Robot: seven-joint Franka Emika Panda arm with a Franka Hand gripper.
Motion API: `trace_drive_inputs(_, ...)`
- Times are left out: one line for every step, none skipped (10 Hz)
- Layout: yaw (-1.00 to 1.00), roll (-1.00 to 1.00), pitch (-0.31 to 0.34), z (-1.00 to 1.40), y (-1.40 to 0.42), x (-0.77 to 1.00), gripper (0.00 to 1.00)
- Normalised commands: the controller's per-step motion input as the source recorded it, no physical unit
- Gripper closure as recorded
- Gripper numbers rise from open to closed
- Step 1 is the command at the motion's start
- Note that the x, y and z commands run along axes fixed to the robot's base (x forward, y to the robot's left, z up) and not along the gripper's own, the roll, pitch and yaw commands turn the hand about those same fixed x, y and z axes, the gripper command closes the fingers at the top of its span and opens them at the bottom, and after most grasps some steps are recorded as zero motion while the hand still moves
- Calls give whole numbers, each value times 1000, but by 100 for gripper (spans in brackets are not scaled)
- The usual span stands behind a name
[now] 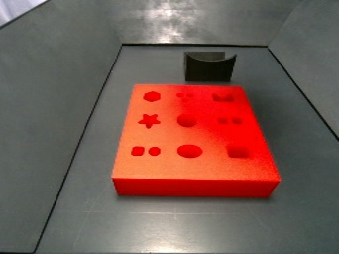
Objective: Pick up the rectangle object. Move up. Place the rectangle object on the fixture. Regrasp the rectangle object. Move to above the board. Insert the rectangle object.
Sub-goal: Move to above the board.
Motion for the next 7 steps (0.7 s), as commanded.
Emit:
trace_drive_inputs(-113,-1000,-97,146,-1000,-474,100)
trace_drive_inputs(-125,-1000,-99,128,-1000,-493,100)
trace_drive_inputs(-134,-1000,-98,133,-1000,-506,100)
trace_drive_inputs(-141,-1000,-95,133,-1000,-516,100)
trace_drive_inputs(-146,-1000,-90,132,-1000,-535,100)
trace_drive_inputs(-153,-1000,-85,136,-1000,-566,100)
trace_drive_inputs(-156,-1000,-84,115,-838,-509,100)
